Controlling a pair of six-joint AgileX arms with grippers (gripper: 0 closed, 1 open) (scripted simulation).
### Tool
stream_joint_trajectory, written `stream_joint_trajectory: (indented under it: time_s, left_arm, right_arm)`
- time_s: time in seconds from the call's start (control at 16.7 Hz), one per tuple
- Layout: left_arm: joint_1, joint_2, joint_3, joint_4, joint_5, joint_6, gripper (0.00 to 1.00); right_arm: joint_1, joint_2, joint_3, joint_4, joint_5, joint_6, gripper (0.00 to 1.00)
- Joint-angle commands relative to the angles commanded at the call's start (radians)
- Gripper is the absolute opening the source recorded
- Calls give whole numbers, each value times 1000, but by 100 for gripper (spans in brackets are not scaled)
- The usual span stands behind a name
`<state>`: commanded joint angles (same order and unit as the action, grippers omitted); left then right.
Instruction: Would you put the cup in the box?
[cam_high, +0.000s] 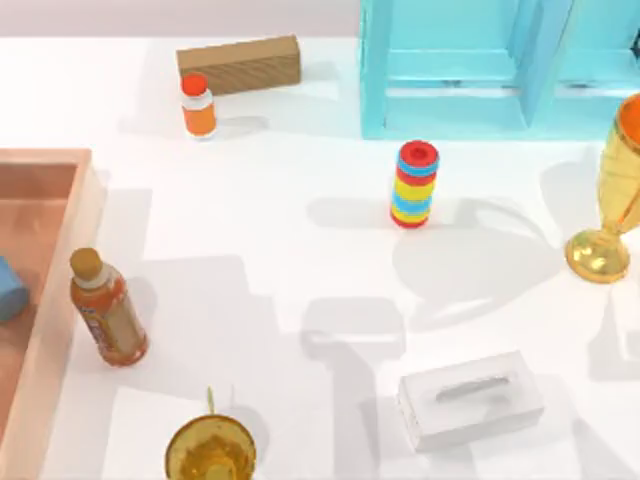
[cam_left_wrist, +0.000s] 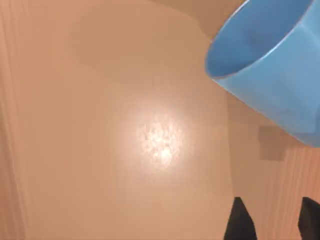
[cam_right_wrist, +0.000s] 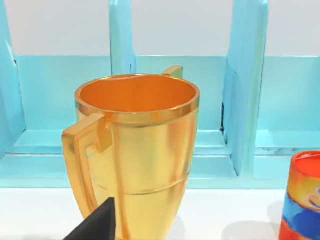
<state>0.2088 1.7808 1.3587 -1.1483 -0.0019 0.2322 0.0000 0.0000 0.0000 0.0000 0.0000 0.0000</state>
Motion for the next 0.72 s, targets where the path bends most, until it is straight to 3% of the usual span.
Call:
stream_joint_trajectory:
  time_s: [0.36,0.72]
  left_arm:
    - [0,0,0,0,0,0,98]
    - [0,0,0,0,0,0,100]
  right_arm:
    - [0,0,0,0,0,0,100]
    - [0,0,0,0,0,0,100]
